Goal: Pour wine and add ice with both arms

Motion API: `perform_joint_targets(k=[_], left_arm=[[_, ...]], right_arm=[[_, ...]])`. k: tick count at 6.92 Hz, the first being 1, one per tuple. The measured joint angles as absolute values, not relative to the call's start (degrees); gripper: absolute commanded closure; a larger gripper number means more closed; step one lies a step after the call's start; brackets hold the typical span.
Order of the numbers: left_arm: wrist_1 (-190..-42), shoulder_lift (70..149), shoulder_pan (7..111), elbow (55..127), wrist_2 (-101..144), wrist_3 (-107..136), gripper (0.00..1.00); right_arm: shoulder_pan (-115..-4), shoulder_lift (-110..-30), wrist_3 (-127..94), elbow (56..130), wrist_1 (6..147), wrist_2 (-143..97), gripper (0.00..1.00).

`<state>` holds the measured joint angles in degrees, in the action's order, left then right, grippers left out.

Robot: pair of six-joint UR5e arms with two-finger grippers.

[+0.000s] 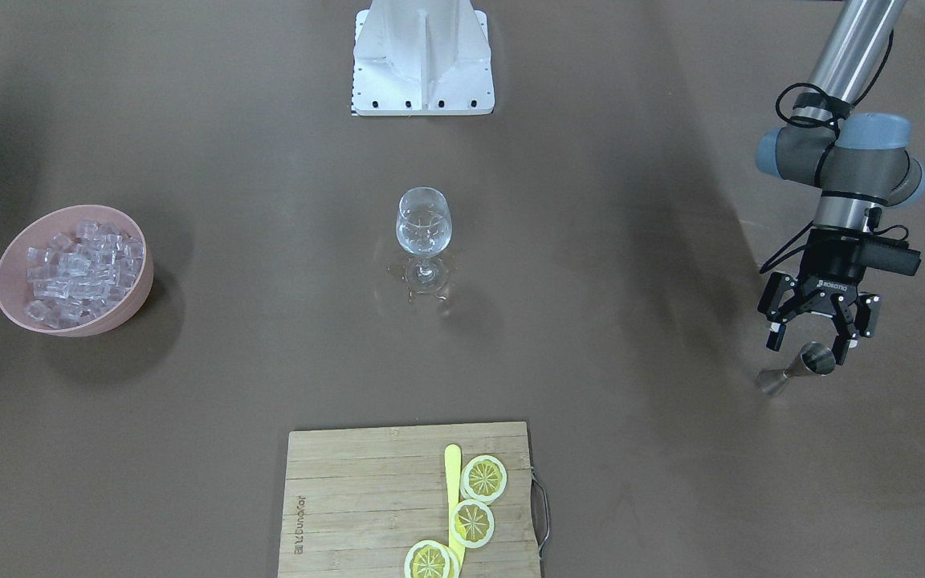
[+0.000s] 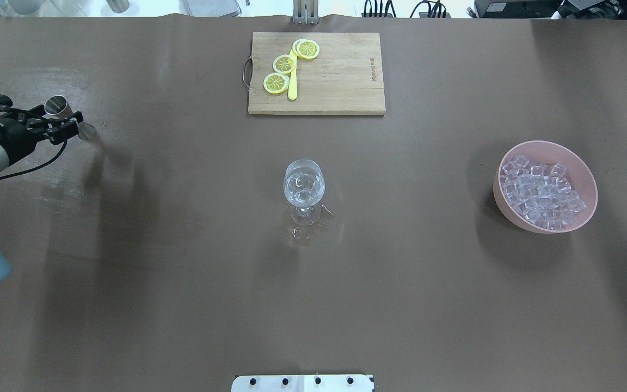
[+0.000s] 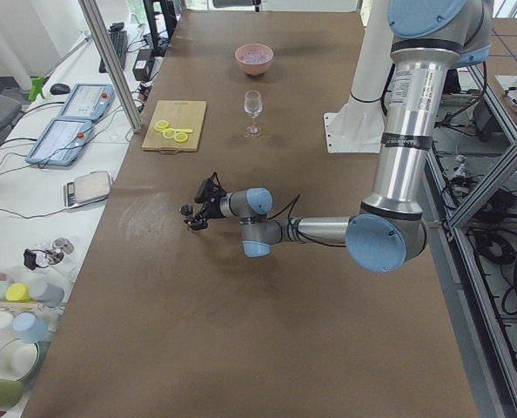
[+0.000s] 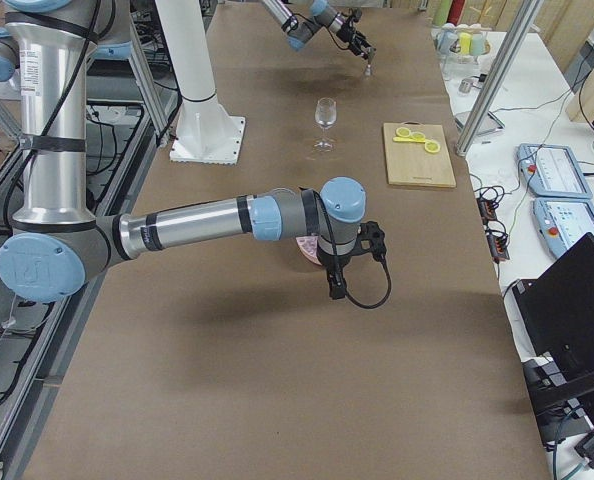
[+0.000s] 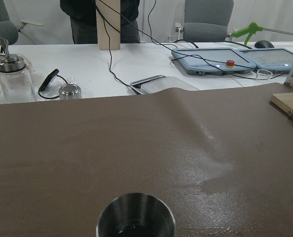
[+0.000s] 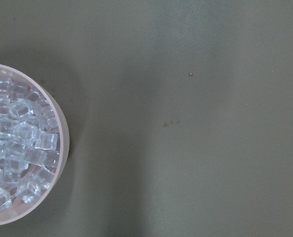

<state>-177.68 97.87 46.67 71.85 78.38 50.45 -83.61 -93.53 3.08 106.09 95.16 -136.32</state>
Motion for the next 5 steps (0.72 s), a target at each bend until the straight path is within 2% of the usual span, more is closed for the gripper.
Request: perform_joint_targets(k=[5], left_arm=[[-177.51,99.06,43.02,69.72,71.58,50.51,0.03]], right_arm=[[-83.61,-93.49,2.99,106.11,95.18,-136.41,0.0]])
